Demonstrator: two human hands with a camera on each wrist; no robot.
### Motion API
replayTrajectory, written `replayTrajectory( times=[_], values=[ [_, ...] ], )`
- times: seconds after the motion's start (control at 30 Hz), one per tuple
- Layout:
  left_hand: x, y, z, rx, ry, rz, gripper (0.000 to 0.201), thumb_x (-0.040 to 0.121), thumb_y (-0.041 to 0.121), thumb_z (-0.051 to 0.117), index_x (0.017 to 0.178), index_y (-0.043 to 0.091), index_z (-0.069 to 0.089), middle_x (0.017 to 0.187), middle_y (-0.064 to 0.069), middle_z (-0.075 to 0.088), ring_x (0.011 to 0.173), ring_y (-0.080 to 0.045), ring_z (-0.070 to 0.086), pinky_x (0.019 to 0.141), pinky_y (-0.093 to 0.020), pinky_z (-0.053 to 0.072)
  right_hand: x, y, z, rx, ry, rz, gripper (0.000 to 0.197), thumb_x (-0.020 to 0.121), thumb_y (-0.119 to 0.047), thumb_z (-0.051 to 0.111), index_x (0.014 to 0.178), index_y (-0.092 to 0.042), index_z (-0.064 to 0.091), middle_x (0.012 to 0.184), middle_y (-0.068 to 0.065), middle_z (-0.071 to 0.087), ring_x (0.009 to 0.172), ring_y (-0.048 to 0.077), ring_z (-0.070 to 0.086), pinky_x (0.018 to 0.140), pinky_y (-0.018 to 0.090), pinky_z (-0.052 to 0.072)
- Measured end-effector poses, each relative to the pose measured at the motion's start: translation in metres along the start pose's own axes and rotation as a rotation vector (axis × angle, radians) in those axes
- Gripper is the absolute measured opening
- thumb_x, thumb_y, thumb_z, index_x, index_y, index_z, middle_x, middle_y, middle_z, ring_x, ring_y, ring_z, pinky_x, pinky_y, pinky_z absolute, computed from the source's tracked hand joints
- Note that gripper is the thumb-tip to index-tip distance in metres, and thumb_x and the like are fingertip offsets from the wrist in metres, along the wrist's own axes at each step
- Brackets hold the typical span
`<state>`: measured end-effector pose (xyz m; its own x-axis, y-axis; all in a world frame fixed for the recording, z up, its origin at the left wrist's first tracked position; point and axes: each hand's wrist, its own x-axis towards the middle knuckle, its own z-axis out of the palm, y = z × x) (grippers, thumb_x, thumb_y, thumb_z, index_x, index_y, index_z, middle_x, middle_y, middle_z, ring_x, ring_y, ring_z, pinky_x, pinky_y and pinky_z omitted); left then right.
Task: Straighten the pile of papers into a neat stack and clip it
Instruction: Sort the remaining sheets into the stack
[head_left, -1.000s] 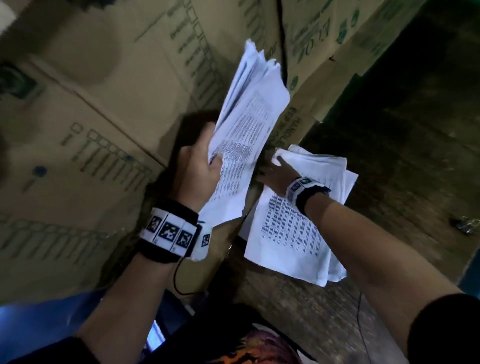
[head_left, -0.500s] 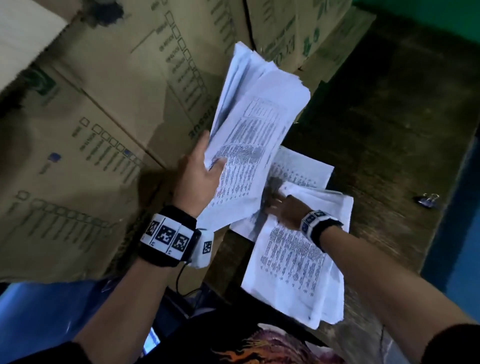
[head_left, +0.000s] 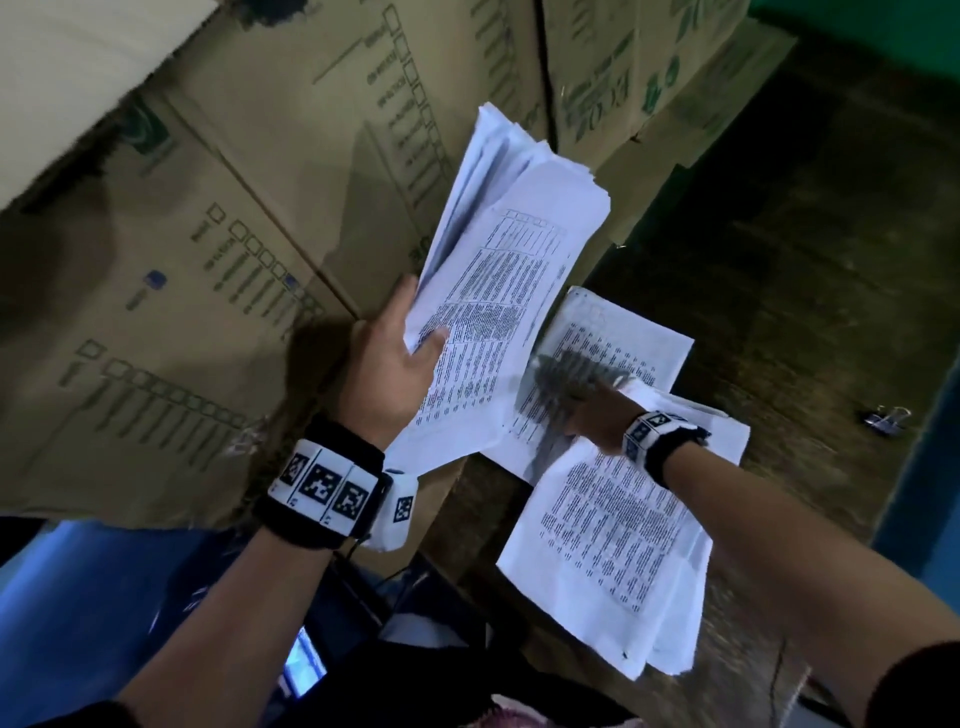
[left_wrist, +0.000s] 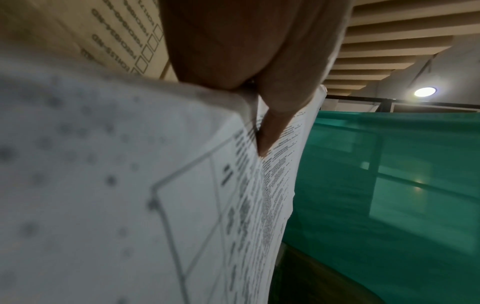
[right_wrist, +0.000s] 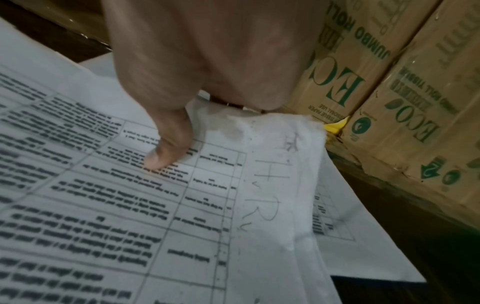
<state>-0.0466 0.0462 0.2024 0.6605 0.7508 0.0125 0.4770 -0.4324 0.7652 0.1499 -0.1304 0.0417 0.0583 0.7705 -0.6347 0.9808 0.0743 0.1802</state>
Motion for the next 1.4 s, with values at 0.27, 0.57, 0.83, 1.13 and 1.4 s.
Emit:
replayTrajectory(
  times=[0.27, 0.57, 0.83, 1.13, 1.4],
  values=[
    [0.0, -0.004, 0.005, 0.009, 0.058, -0.082, 0.06, 0.087, 0.023, 0.067, 0.14, 0.008, 0.042, 0.133, -0.014, 0.056, 0.122, -0.035, 0.048, 0.106, -0.04, 0.039, -0.016, 0.034, -0.016, 0.213, -0.289, 0.13, 0.043, 0.099, -0.033, 0.038, 0.141, -0.045, 0.039, 0.139, -0.006, 0.054, 0.12, 0.025, 0.057, 0.078, 0.035, 0.049],
    [0.02, -0.009, 0.001, 0.048, 0.157, -0.052, 0.052, 0.084, 0.027, 0.07, 0.129, 0.01, 0.047, 0.121, -0.008, 0.064, 0.109, -0.036, 0.057, 0.093, -0.046, 0.048, 0.058, 0.081, -0.101, 0.228, -0.027, 0.105, 0.03, 0.101, -0.015, 0.038, 0.124, -0.007, 0.057, 0.141, 0.006, 0.05, 0.128, 0.026, 0.044, 0.11, 0.027, 0.031],
    [0.032, -0.003, 0.009, 0.101, 0.171, 0.039, 0.032, 0.08, 0.02, 0.074, 0.099, 0.0, 0.057, 0.089, -0.016, 0.07, 0.078, -0.037, 0.065, 0.066, -0.036, 0.049, 0.088, 0.066, -0.032, 0.228, -0.025, 0.096, 0.112, 0.073, -0.046, 0.078, 0.154, -0.028, 0.004, 0.163, 0.0, 0.002, 0.149, 0.028, 0.005, 0.11, 0.064, 0.02],
    [0.03, 0.003, 0.023, 0.062, 0.094, 0.078, 0.038, 0.08, 0.029, 0.068, 0.105, 0.004, 0.057, 0.098, -0.012, 0.071, 0.088, -0.036, 0.065, 0.077, -0.041, 0.054, 0.048, 0.046, 0.006, 0.434, -0.029, 0.171, 0.116, 0.07, -0.045, 0.081, 0.152, -0.038, -0.001, 0.163, 0.0, -0.004, 0.149, 0.032, -0.002, 0.11, 0.069, 0.018],
    [0.021, -0.004, 0.016, 0.09, 0.115, 0.07, 0.041, 0.08, 0.036, 0.066, 0.107, 0.007, 0.056, 0.097, -0.014, 0.07, 0.088, -0.04, 0.063, 0.079, -0.044, 0.053, 0.063, 0.037, 0.003, 0.359, 0.036, 0.135, 0.123, 0.069, -0.028, 0.084, 0.153, -0.034, -0.004, 0.162, -0.007, -0.01, 0.15, 0.028, -0.005, 0.11, 0.07, 0.016]
  ],
)
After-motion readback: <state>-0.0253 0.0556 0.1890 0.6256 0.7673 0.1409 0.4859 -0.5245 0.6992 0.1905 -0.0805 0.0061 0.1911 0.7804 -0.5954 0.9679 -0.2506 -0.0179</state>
